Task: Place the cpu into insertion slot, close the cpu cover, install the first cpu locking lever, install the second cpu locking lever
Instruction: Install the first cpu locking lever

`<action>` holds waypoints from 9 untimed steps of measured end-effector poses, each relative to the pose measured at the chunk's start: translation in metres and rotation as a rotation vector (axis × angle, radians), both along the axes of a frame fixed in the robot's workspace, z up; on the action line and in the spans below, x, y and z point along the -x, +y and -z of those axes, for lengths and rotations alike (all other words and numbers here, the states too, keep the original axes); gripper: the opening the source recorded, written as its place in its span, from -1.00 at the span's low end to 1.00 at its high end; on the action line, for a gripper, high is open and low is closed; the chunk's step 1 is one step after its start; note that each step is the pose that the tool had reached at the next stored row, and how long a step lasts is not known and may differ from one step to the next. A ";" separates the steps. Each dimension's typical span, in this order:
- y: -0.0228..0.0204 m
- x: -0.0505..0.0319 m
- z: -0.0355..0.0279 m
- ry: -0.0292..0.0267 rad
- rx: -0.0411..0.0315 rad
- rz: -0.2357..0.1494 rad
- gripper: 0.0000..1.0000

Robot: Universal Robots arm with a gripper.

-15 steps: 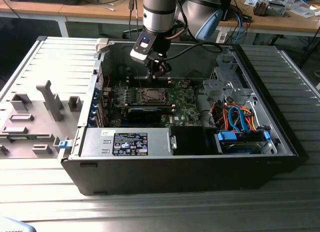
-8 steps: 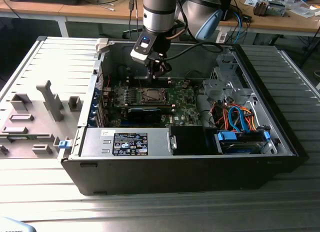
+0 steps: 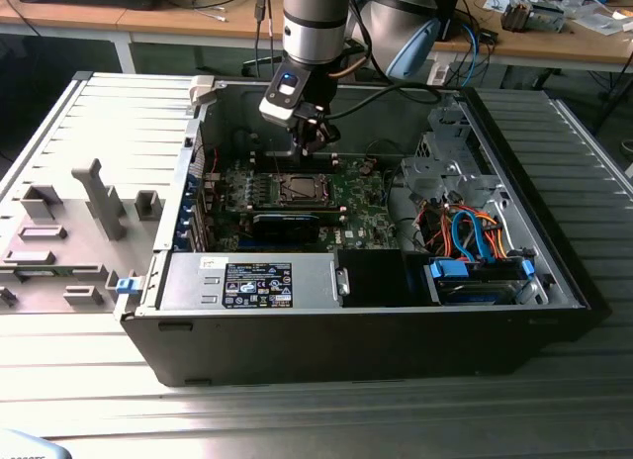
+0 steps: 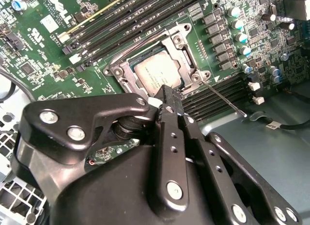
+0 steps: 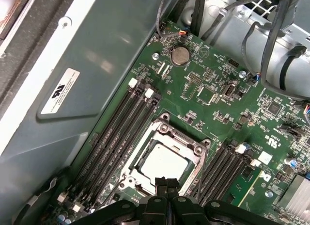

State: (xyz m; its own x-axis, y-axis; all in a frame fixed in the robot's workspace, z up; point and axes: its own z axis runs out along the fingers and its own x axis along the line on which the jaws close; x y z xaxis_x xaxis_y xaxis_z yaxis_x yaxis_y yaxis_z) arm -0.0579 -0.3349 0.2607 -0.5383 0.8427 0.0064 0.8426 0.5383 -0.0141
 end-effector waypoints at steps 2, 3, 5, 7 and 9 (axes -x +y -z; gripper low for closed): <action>0.0000 0.0000 0.0000 0.0000 0.0000 -0.005 -0.79; 0.0000 0.0000 0.0000 0.0000 0.0000 -0.008 -0.79; 0.0000 0.0000 0.0000 0.0000 -0.0001 -0.012 -0.79; 0.0000 0.0000 0.0000 0.0000 0.0000 -0.019 -0.79; 0.0000 0.0000 0.0000 0.0000 -0.0001 -0.022 -0.79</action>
State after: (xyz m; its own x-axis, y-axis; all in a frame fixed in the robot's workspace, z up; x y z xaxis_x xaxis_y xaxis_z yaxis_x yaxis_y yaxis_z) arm -0.0579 -0.3349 0.2606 -0.5566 0.8308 0.0064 0.8307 0.5566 -0.0140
